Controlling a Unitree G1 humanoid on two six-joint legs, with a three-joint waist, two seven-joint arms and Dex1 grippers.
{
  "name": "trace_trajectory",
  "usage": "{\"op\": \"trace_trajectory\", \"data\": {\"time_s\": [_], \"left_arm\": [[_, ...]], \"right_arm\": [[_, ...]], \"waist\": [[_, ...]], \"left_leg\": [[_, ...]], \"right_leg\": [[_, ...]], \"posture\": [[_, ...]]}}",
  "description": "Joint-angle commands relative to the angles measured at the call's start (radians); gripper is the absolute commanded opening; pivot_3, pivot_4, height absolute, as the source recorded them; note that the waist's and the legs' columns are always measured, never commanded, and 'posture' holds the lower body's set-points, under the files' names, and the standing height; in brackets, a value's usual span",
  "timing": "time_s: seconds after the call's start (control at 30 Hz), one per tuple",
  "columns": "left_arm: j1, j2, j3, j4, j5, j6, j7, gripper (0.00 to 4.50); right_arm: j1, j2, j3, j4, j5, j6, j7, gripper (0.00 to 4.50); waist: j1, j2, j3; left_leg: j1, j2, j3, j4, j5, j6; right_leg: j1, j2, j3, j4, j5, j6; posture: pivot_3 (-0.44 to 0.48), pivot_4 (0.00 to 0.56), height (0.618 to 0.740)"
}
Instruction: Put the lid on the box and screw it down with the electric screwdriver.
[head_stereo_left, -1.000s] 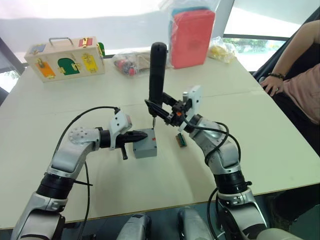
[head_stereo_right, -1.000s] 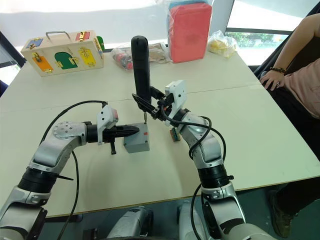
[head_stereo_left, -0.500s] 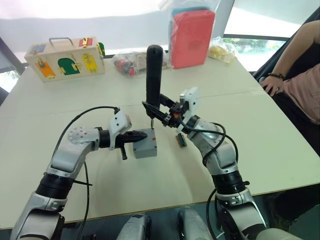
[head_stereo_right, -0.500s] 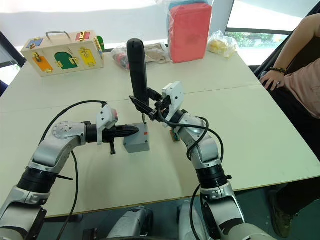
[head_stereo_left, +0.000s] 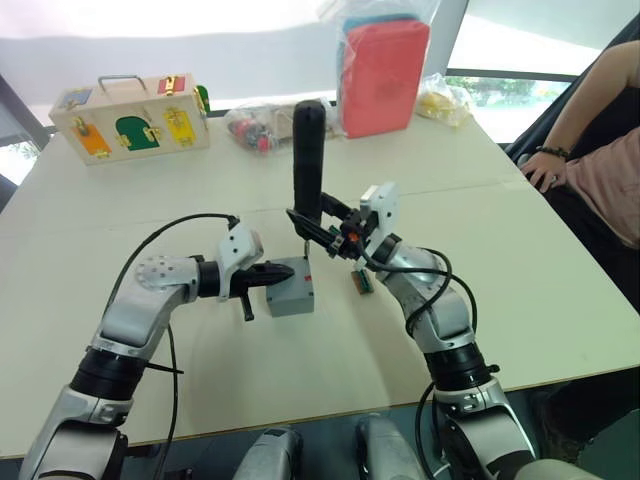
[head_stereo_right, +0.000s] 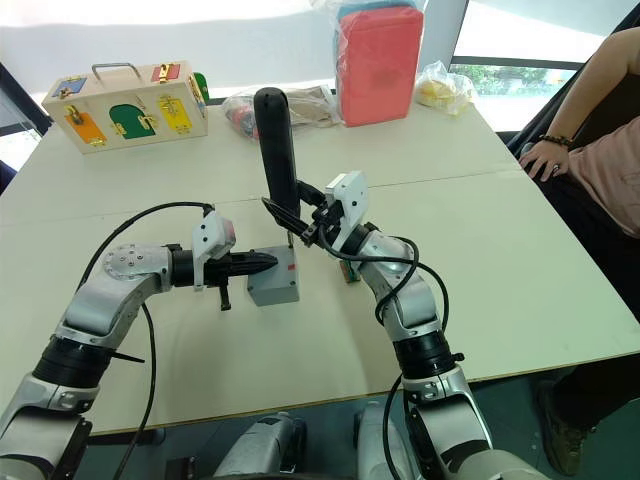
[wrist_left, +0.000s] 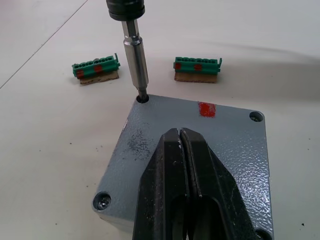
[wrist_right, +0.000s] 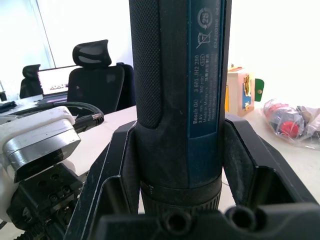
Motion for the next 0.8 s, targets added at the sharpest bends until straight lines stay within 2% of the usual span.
{"op": "trace_trajectory", "data": {"time_s": [0.03,0.2,0.8], "left_arm": [[0.019,0.017,0.009,-0.020,0.006,0.014,0.003,0.00],[0.030,0.019,0.012,-0.029,0.003,0.018,0.008,0.00],[0.065,0.028,0.014,-0.029,0.007,0.014,0.007,0.00]], "right_arm": [[0.017,0.000,0.034,0.013,-0.015,-0.007,0.021,1.81],[0.025,0.008,0.057,0.050,-0.031,-0.011,0.029,1.81],[-0.032,0.048,0.055,0.121,-0.043,-0.025,0.030,1.81]], "waist": [[0.000,0.000,0.000],[0.001,0.000,0.000],[0.000,0.001,-0.008]], "left_leg": [[0.001,0.000,0.000,0.000,0.000,0.000],[0.014,0.000,0.000,-0.005,0.000,0.001],[0.015,0.001,0.000,-0.005,0.000,0.001]], "right_leg": [[0.001,0.000,0.000,0.000,0.000,0.000],[0.013,0.001,0.000,-0.003,0.000,0.000],[0.013,0.001,0.002,-0.003,0.000,0.000]], "posture": [[0.000,0.150,0.740],[0.000,0.150,0.740],[0.000,0.150,0.740]]}}
